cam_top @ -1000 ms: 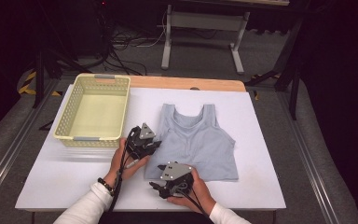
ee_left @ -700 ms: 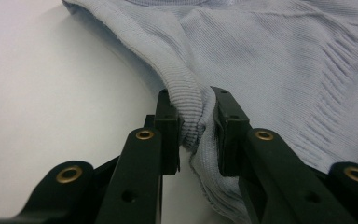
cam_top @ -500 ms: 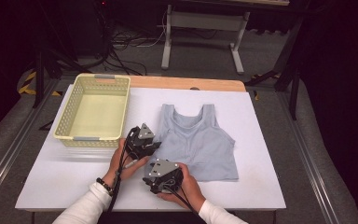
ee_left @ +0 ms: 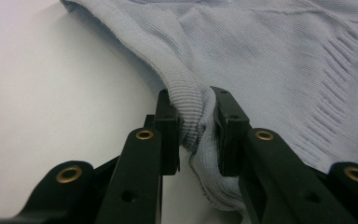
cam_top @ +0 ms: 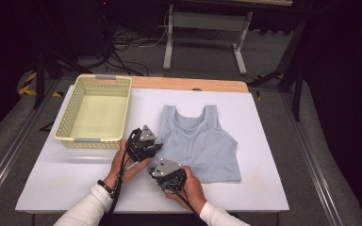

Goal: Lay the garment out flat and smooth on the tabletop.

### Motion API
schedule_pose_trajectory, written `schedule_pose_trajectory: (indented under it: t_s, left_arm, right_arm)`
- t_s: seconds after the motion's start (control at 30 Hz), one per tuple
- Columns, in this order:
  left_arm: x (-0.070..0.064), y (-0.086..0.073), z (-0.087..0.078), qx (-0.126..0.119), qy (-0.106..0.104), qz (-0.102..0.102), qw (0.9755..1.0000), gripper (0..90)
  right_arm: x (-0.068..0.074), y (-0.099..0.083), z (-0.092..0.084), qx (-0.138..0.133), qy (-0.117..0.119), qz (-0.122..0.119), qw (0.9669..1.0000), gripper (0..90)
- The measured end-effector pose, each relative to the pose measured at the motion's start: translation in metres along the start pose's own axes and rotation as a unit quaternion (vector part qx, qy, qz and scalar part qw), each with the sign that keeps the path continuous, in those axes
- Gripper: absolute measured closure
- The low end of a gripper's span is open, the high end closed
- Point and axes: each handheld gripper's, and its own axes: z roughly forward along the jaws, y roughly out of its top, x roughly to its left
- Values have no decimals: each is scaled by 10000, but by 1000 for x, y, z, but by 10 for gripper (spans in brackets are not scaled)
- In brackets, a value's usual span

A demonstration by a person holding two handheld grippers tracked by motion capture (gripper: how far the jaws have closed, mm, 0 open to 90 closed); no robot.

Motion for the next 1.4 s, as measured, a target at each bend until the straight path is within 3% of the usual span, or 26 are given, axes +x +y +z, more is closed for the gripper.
schedule_pose_trajectory:
  t_s: [0.13, 0.33, 1.03, 1.4]
  left_arm:
    - [0, 0, -1, 9, 6, 11, 10000, 750]
    - [-1, 1, -2, -14, -9, 28, 10000, 750]
    - [1, -3, 2, 18, -27, -12, 10000, 750]
    - [0, -5, 1, -13, 6, -17, 10000, 751]
  right_arm:
    - [5, -1, -4, -88, -50, -229, 9997, 861]
    - [8, -2, -12, -271, -12, -276, 9993, 866]
    - [3, -8, -11, -434, 141, -182, 9988, 866]
    - [5, -7, -11, -438, 155, -269, 9986, 866]
